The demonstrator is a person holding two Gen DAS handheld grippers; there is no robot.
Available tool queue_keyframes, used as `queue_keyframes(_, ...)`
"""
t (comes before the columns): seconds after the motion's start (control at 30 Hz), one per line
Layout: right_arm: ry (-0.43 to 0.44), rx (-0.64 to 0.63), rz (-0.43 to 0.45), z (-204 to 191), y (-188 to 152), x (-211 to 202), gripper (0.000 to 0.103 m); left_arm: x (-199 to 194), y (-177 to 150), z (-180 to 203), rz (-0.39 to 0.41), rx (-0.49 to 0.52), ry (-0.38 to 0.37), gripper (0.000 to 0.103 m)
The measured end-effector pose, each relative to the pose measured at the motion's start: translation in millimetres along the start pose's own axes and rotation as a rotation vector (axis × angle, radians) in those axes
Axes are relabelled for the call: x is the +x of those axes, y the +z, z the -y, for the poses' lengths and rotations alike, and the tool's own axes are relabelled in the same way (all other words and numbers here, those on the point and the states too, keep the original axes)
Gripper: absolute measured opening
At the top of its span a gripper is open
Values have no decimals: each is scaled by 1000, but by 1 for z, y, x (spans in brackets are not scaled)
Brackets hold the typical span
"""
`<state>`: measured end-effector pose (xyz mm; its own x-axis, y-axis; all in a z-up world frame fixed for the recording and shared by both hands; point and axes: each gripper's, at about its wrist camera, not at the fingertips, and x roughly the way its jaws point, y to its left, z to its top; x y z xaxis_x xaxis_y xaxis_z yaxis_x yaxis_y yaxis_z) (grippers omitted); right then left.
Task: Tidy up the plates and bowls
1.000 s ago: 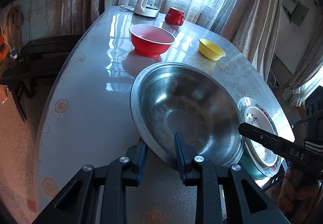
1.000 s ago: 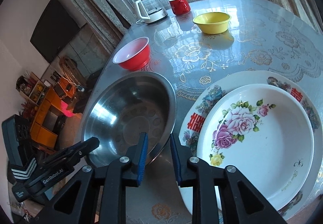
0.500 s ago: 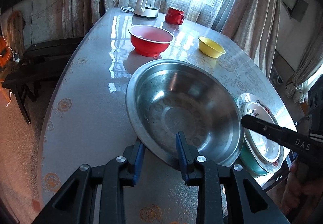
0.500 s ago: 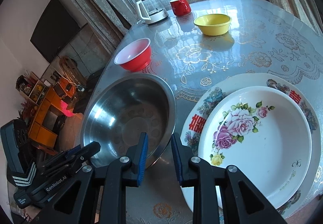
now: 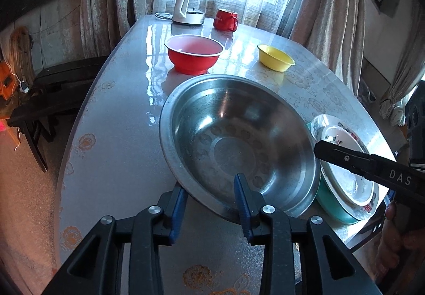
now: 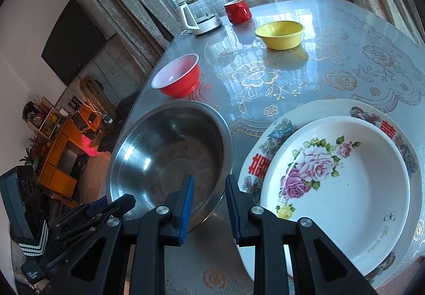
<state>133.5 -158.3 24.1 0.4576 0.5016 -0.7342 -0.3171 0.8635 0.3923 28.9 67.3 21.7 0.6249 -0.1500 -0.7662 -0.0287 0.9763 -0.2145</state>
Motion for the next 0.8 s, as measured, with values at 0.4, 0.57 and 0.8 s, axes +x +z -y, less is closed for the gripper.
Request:
queue_keyframes(0.4, 44, 54, 95, 14, 7, -22, 29, -8, -2, -5, -16, 6, -14, 54)
queue_keyframes(0.57, 47, 102, 115, 26, 9, -27, 29, -21, 0, -7, 46, 40, 31, 62)
queue_keyframes(0.8, -3, 137, 145, 44, 20, -35, 31, -24, 34, 0, 127, 75, 20, 69)
